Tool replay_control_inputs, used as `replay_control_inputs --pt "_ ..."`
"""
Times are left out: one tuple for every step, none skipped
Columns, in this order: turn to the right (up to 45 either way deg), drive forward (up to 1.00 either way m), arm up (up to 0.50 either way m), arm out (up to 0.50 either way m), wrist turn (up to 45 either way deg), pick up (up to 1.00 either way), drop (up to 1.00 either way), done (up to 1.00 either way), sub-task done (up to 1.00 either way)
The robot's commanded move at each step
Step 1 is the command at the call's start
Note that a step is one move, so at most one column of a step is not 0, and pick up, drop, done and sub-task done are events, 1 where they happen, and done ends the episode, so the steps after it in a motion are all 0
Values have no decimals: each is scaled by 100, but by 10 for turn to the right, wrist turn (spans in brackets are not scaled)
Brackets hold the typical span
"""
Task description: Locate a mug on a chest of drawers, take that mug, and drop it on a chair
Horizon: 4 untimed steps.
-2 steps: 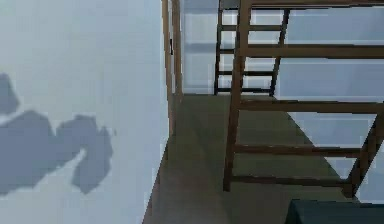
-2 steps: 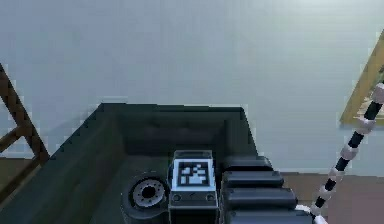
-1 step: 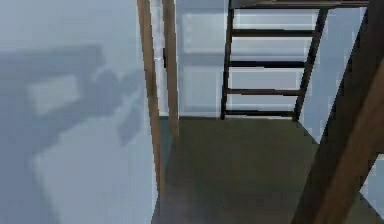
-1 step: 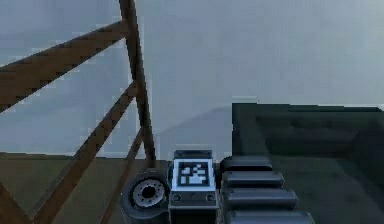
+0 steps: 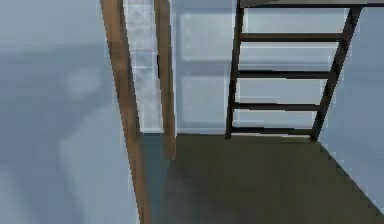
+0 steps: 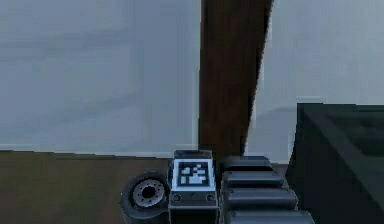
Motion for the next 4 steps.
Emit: replay_control_inputs --pt "0 95 0 0 0 0 0 0 0" --pt "-390 0 0 0 0 0 0 0 0" --pt "0 15 0 0 0 0 0 0 0" --pt "-270 0 0 0 0 0 0 0 0"
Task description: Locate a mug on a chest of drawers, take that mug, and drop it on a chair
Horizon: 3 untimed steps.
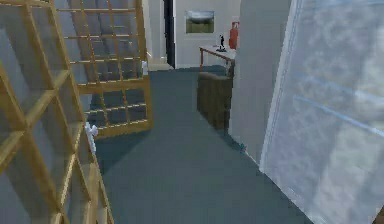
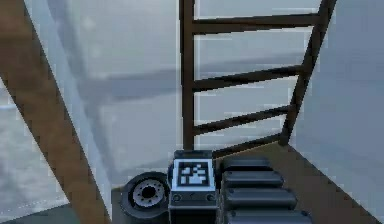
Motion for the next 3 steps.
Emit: replay_control_inputs --pt "0 100 0 0 0 0 0 0 0" --pt "0 100 0 0 0 0 0 0 0" --pt "0 55 0 0 0 0 0 0 0"
